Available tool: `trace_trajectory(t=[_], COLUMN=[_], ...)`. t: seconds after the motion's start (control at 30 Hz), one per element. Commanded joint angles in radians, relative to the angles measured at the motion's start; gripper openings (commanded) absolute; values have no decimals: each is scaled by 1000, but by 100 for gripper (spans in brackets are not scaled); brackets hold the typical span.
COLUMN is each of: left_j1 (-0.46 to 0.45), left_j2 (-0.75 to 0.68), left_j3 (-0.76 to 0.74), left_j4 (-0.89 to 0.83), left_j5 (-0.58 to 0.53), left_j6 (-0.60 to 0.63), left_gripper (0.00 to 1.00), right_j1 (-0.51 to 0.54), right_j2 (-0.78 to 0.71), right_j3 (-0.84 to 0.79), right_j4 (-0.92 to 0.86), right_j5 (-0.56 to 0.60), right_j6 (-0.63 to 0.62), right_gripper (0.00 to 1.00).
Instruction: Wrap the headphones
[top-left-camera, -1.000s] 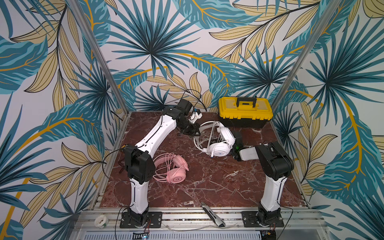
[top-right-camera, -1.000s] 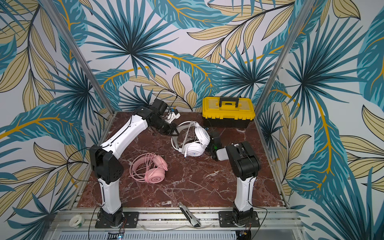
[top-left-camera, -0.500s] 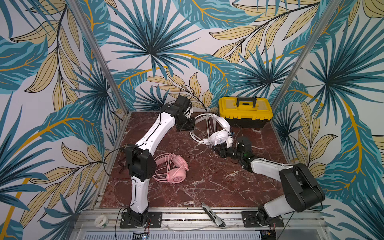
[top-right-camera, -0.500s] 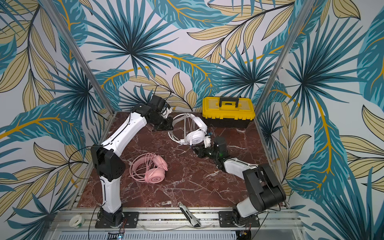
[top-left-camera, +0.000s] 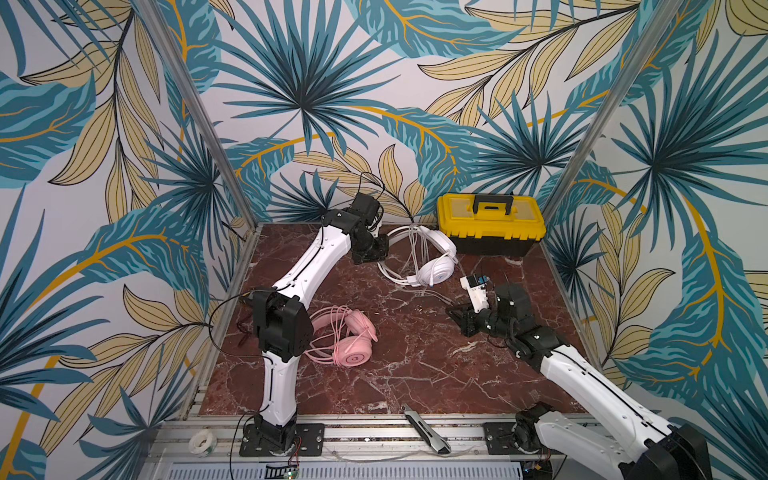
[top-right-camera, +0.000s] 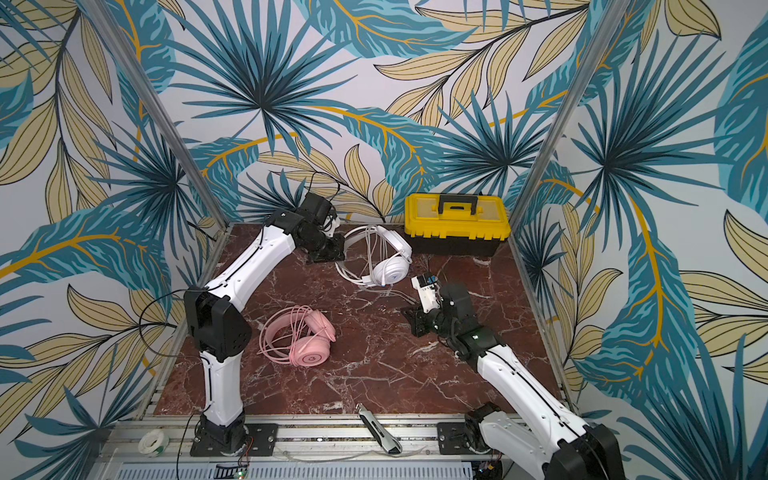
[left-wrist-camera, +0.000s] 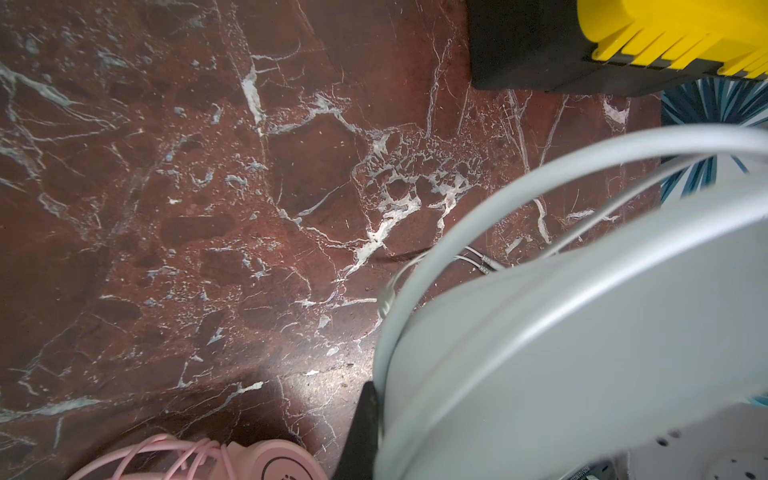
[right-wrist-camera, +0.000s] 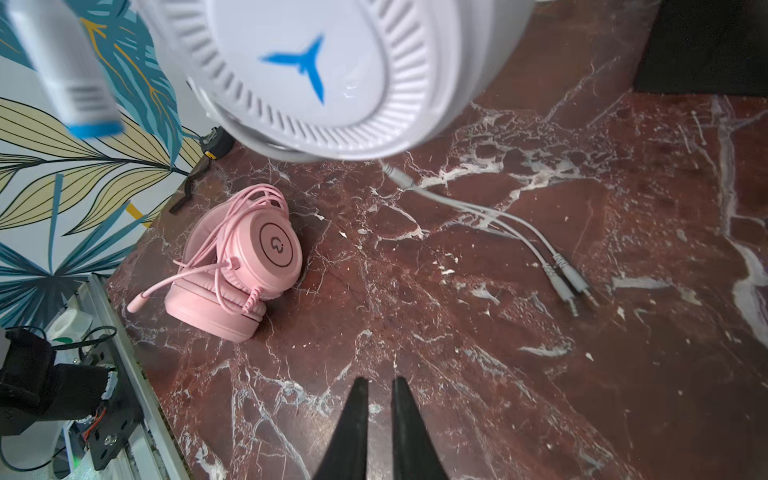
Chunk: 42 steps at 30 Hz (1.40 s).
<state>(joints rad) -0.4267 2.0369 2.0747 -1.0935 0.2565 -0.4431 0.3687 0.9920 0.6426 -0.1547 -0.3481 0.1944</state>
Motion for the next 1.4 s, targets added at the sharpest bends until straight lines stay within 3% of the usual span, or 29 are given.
trace_trajectory(t=[0.0, 0.07, 0.2, 0.53, 0.8, 1.0, 1.37], left_j1=[-3, -1, 5, 10, 11, 16, 22], left_j2=[-7, -13, -26, -37, -53, -67, -76], left_j3=[-10, -17, -36, -64, -74, -91, -93], left_j4=[57, 55, 57, 57, 57, 57, 56], left_j5=[25, 29, 27, 18, 21, 21, 27], left_j6=[-13, -7, -2, -2, 9, 16, 26], left_gripper=[0, 0, 0, 0, 0, 0, 0], right_j1=[2, 1, -11, -34, -37, -64, -90], right_j2=[-6, 14, 133, 434, 711, 815, 950], right_j3=[-66, -96, -47, 88, 351, 454, 588], right_j4=[110, 183, 127, 94, -93, -167, -269], right_j5=[46, 83, 149, 280, 396, 429, 324], right_j6=[75, 122, 133, 173, 112, 88, 28], right_gripper=[20, 24, 41, 60, 61, 61, 61])
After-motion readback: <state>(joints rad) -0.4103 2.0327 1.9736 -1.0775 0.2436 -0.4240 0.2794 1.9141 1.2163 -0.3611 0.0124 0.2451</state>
